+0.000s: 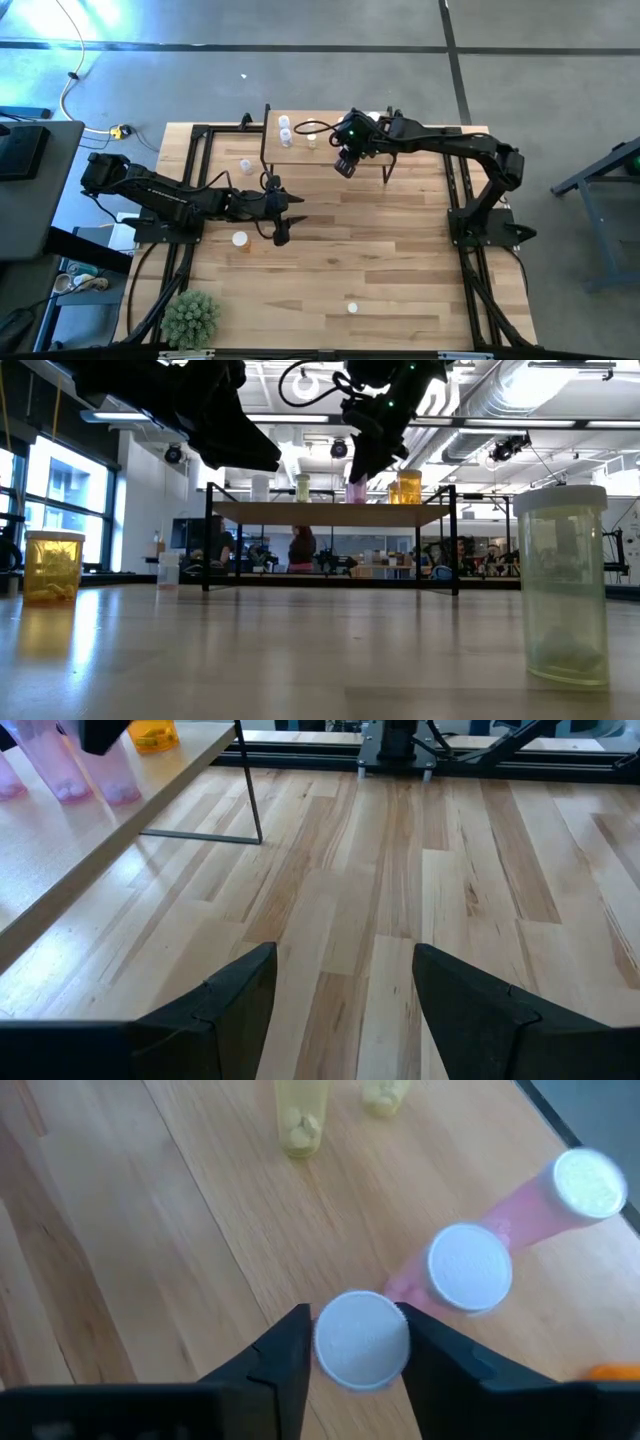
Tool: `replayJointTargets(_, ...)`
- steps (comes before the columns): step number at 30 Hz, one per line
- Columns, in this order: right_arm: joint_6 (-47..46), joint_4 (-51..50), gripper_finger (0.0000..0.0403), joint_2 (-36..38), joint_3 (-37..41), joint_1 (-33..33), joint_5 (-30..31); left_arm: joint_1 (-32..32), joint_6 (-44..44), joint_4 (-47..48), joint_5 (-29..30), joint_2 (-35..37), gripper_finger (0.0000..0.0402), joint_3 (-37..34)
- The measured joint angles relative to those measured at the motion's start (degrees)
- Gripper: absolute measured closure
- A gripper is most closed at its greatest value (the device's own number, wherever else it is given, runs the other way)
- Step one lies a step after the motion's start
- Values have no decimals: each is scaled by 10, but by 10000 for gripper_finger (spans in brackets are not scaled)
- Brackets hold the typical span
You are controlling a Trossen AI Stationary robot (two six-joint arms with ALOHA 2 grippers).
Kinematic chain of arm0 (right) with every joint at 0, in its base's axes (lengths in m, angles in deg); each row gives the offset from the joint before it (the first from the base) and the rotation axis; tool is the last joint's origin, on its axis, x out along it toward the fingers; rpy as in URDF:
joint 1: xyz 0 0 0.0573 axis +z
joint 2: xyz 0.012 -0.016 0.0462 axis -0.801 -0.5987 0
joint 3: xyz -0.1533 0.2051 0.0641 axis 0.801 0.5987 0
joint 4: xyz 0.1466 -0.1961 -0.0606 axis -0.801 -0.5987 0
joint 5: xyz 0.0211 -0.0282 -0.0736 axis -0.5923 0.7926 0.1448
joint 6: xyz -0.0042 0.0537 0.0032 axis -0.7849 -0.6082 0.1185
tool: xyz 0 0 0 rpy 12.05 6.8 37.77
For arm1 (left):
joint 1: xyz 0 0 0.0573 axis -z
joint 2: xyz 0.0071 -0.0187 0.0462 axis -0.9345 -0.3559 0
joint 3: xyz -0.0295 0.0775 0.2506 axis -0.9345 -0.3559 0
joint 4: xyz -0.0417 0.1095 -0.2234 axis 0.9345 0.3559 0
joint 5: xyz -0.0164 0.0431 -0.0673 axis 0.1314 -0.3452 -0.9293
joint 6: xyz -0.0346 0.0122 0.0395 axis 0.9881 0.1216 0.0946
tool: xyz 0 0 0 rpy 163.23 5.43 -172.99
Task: Pick and place medicine bottles onto shelf by color
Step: Put the pink pill bottle on the shelf aligned with the pink bottle, then put the yellow pill bottle on the shelf aligned with the yellow pill bottle
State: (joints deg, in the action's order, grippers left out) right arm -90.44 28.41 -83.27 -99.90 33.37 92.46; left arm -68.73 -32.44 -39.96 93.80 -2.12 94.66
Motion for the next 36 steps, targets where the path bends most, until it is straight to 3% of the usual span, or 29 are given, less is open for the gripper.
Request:
replayJointTargets(9,-1,2,217,-1,0,0,25,0,0,0,0,0,177,0)
replayJointTargets(36,-14,-13,214,14,-6,0,11,0,0,-1,0,0,176,0)
